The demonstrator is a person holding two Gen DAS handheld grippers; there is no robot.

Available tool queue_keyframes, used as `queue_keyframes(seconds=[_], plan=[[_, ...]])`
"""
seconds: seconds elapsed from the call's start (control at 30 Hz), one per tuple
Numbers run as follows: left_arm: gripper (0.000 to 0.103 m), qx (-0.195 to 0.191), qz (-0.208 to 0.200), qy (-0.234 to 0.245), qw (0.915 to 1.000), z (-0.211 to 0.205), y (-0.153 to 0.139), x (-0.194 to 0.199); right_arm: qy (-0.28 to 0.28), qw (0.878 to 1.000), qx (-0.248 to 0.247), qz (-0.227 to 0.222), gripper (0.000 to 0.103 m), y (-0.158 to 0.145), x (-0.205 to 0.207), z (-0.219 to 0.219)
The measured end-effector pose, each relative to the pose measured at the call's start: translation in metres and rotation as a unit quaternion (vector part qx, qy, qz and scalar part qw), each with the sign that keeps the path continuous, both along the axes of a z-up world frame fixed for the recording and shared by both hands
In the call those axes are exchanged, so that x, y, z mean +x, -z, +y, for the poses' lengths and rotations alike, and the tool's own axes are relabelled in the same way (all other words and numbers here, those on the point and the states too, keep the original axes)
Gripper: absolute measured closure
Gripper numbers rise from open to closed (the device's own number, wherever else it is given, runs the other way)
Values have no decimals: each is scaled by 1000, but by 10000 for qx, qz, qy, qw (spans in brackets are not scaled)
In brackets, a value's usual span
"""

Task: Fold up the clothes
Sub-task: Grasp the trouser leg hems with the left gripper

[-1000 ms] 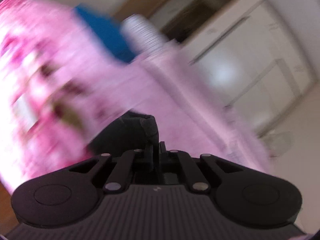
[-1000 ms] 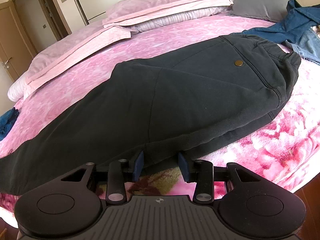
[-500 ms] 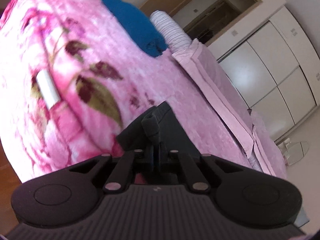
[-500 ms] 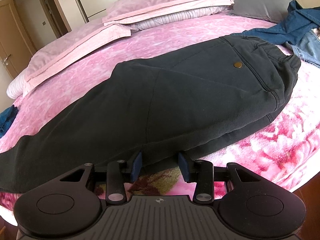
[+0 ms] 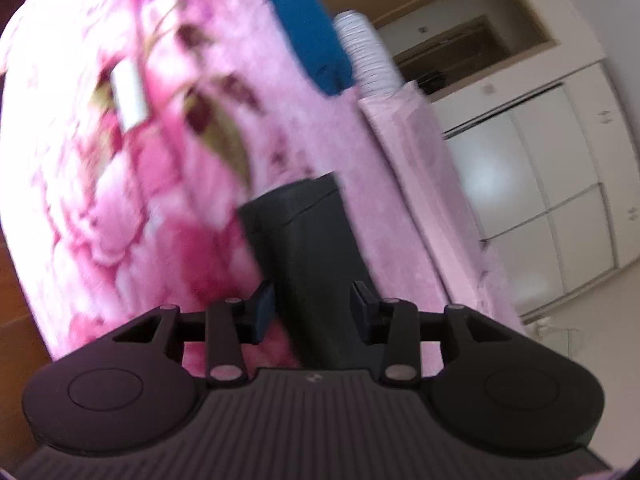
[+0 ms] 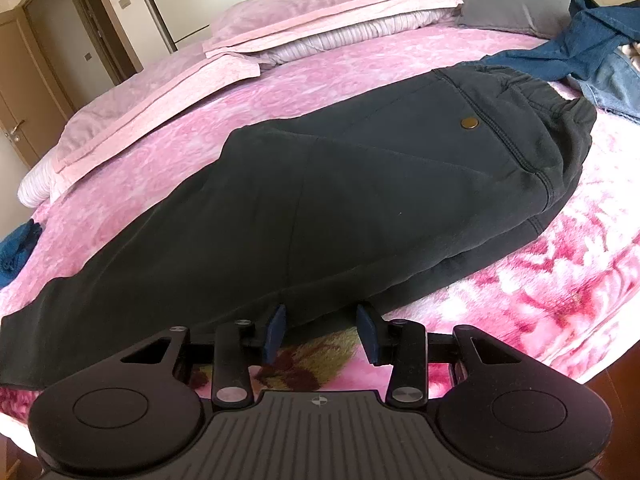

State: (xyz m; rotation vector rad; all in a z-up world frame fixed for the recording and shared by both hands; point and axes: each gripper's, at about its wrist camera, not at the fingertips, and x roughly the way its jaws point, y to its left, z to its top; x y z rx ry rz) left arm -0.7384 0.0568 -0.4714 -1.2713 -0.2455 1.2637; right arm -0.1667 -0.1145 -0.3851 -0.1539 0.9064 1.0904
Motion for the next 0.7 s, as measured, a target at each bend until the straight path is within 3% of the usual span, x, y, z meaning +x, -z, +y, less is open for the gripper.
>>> queue_keyframes(seconds=[0.2,0.27,0.33,0.47,0.5,0.57,0.67,0.7], plan=[[70,100,100,-89,9999,4,-1,8,86,10000,46,10,62,-1,7,-6],[75,154,387,-11,9991,11,-6,17,121,9999,66,33,62,-1,9,-6],[90,195,936,191,9952,18,-10,31,139,9998,104,71,62,-1,11,-7],[95,403,1680,403,9841,16,-27,50,169,9996,178,154,62,-1,17,-10],[95,618,2057,580,9749,13,-41,62,209,9994,219,147,62,-2,20,-12],[95,1090,2867,970,9468,8,-70,88,304,9990,295,134,62,-4,28,-18],[95,2017,3955,1892,8758,-6,-110,153,493,9976,437,194,62,-4,41,-27],[95,2244,3984,2182,8622,-12,-117,174,562,9970,488,224,62,-4,45,-30]])
